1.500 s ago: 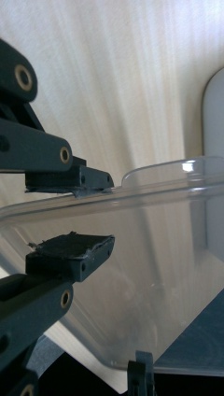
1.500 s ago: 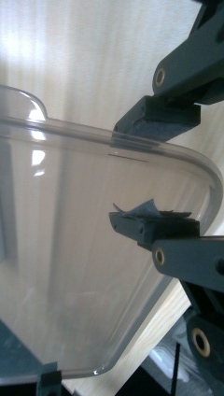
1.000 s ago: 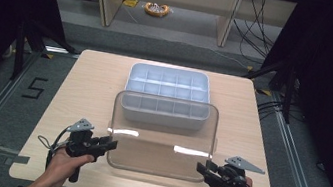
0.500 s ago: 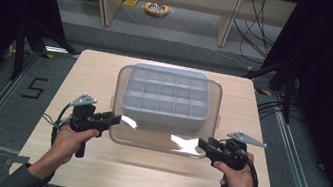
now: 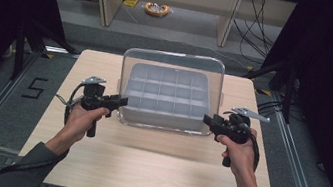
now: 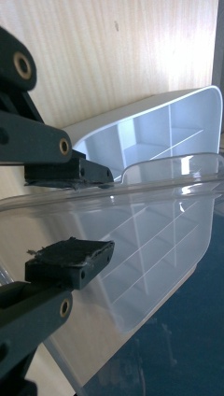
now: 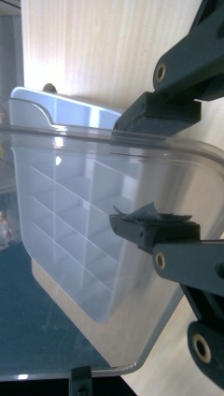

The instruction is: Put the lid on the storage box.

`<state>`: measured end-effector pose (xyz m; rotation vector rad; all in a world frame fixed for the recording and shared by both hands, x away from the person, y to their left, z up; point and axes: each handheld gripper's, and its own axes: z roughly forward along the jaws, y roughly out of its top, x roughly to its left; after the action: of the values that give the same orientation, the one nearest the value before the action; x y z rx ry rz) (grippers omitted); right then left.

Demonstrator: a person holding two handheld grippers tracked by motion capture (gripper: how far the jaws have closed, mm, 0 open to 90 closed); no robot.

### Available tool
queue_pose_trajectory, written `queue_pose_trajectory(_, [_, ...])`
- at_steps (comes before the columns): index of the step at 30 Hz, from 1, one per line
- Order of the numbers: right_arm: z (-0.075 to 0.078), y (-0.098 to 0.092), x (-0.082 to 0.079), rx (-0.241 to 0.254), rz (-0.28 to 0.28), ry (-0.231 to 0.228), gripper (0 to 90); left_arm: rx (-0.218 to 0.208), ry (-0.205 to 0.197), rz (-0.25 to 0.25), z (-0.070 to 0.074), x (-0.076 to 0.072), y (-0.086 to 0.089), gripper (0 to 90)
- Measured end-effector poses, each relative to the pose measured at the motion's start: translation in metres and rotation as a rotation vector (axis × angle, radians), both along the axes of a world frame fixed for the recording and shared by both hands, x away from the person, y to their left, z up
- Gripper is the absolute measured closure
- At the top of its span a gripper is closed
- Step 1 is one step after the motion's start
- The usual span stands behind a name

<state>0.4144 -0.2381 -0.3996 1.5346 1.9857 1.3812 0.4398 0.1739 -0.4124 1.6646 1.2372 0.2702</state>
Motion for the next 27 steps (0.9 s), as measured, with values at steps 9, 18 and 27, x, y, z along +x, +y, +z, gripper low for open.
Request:
queue_pose_trajectory(9, [0.005, 0.001, 0.025, 0.029, -0.021, 0.006, 55.3, -0.037, 0.026, 0.034, 0.006, 0.034, -0.002, 60.8])
queue_pose_trajectory(18, [0.006, 0.006, 0.053, -0.003, -0.046, 0.007, 54.8, -0.035, 0.051, 0.076, 0.000, 0.054, -0.006, 59.9])
queue_pose_trajectory(27, [-0.001, 0.016, 0.069, 0.015, -0.073, 0.053, 53.7, -0.028, 0.092, 0.106, -0.007, 0.068, -0.002, 58.8])
